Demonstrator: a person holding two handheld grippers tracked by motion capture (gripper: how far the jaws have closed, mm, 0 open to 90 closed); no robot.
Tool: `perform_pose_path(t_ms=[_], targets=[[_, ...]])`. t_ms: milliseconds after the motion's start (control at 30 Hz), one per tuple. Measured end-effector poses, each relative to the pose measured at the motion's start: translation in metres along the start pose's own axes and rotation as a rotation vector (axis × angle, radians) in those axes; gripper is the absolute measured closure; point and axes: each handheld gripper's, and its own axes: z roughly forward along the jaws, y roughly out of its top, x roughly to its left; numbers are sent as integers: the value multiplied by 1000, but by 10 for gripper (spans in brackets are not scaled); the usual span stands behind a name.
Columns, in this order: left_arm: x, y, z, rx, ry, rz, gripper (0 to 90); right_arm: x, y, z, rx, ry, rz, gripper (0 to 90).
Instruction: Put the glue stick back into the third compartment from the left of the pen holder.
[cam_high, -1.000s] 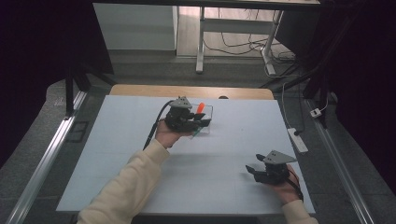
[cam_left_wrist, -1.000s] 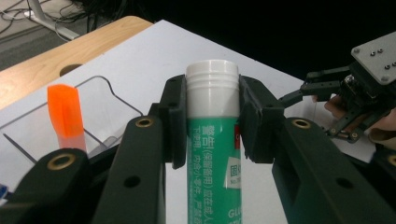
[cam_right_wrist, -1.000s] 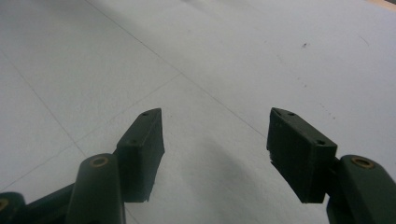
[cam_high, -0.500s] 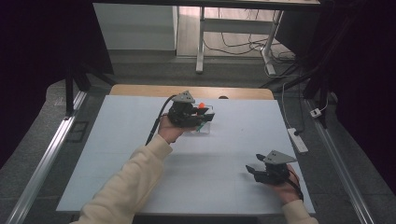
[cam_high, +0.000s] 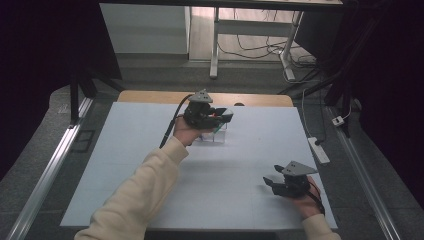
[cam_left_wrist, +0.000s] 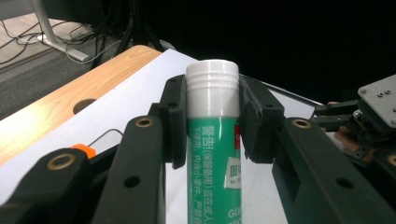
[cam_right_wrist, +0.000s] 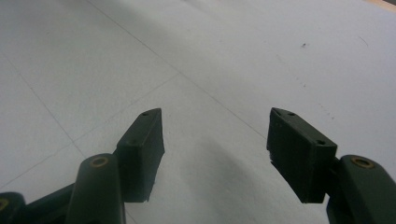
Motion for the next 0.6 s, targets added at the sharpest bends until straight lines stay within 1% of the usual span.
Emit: perform_pose_path(t_ms=[133, 333, 500, 600], targets=[[3, 3, 2, -1, 10, 7, 645, 0, 0, 0, -1, -1, 2, 358], [7, 5, 6, -6, 16, 1, 645, 0, 0, 0, -2, 1, -1, 358], [14, 6, 13, -15, 15, -15, 644, 0, 0, 0, 1, -1, -1, 358], [18, 5, 19, -20, 22, -24, 644, 0, 0, 0, 0, 0, 1, 358]])
